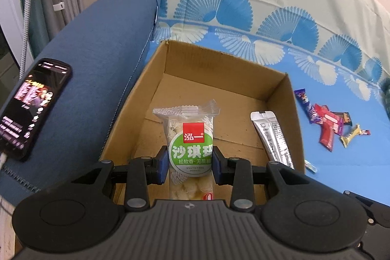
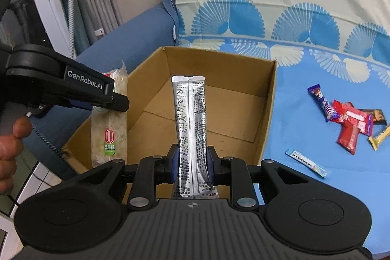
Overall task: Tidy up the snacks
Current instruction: 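Carry the cracker pack with left tool while right tool carries the silver bar over the box, then open left tool over the box while right tool releases the silver bar inside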
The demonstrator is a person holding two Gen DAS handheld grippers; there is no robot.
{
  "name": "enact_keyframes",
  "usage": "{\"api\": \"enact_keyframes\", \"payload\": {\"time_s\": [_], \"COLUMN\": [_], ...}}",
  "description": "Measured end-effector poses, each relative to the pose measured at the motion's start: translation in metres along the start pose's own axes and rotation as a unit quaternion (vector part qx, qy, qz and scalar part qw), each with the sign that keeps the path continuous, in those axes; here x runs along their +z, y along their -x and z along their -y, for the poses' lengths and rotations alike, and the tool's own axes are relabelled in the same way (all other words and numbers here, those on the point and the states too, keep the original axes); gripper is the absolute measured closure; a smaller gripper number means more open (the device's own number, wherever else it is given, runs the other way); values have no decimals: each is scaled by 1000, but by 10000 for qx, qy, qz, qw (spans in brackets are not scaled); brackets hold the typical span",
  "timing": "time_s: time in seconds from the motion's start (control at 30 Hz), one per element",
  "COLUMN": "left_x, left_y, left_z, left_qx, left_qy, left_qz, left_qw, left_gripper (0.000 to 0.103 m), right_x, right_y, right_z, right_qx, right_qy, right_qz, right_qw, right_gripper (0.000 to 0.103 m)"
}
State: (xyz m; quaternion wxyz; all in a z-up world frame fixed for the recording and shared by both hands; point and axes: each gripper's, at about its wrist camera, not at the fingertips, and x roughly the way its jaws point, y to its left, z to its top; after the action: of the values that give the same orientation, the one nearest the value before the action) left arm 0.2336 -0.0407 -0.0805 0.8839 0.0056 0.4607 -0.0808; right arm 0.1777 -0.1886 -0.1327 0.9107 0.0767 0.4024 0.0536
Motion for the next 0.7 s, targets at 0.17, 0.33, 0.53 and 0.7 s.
{"api": "enact_keyframes", "payload": {"time_s": [0.17,0.33,0.53,0.7], "left_x": [2,2,2,5], "left_y": [-29,-48,-63,-71], "left_z": [1,0,1,1], "left_qx": [64,140,196,208], "left_qy": [-39,-84,-141,-174], "left_qz": [-218,-345,-441,-465], "left_qw": [9997,9993,9987,9985], "left_gripper": [64,64,64,64], "right_x": [2,3,3,3], "right_y": [-26,-44,-53,-59], "right_z": [6,13,16,18], "right_qx": [19,16,25,5], "right_qy": [-56,-124,-143,-142], "right_qz": [-198,-354,-432,-460], "right_qw": [9998,9993,9990,9988], "right_gripper": [78,78,78,78]}}
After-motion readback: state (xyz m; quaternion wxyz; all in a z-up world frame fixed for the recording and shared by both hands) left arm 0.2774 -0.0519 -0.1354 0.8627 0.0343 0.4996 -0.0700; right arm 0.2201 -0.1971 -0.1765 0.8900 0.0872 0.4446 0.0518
